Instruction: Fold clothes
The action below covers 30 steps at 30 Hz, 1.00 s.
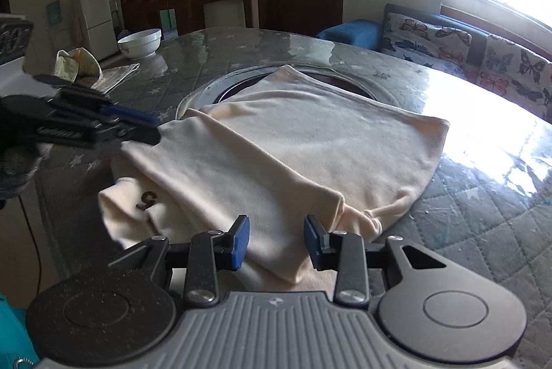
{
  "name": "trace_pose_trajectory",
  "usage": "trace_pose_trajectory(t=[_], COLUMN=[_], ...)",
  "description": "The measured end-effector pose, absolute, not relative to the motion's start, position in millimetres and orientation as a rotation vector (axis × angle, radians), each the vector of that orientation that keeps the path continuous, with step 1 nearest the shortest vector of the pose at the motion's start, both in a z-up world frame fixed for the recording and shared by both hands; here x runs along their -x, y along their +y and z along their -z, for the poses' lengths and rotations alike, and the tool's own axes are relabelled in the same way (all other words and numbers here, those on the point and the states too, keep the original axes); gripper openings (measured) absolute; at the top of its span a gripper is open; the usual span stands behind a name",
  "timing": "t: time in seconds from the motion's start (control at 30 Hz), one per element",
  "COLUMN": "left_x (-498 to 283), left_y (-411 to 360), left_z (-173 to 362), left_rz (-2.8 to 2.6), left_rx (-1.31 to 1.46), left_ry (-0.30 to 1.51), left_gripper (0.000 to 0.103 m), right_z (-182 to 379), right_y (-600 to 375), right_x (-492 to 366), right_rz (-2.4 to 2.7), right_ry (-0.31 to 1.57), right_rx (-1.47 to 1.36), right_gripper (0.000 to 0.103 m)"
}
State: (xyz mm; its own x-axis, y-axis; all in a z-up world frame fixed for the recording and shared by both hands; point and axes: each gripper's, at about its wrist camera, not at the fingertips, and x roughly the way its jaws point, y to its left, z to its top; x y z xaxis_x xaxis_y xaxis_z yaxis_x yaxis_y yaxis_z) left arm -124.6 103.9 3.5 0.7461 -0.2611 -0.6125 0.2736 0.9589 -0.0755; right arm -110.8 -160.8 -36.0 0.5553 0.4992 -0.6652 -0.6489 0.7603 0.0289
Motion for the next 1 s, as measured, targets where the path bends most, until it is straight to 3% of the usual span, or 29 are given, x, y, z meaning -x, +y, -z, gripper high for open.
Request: trace_pose_trajectory(t=[0.3,0.4,0.6,0.7,1.0], left_x=[168.2,177.9,187.8,189.1,185.1], left_y=[98.2,96.3,83.9,75.4,61.1], left_z=[-3.6,-1.4,15.9,23.0,37.6], left_rz=[0.352,0.380,0.428,0.435,0.481], left_rx=[-0.116,-0.208,-0.390,-0.471,-0.580], left_ry=[0.682,0.673,0.651,0.604,0.497], left_gripper=[0.024,0.026,0.033,0.042,0.041], right_z=[29.9,26.2,21.4,20.9,23.6], right_y=[-167.8,-169.6,-172.8,-173.9,-176.6], right_x=[125.6,130.7,145.7,151.3,161.5], right_rz=[-0.688,-0.693,-0.721,-0.726,-0.725], right_ry=[0.691,0.684,0.682,0.688,0.707], right_rx=[0.277,0.299,0.348,0.363,0.393], right_gripper=[0.036,0.042,0.043,0.045,0.051])
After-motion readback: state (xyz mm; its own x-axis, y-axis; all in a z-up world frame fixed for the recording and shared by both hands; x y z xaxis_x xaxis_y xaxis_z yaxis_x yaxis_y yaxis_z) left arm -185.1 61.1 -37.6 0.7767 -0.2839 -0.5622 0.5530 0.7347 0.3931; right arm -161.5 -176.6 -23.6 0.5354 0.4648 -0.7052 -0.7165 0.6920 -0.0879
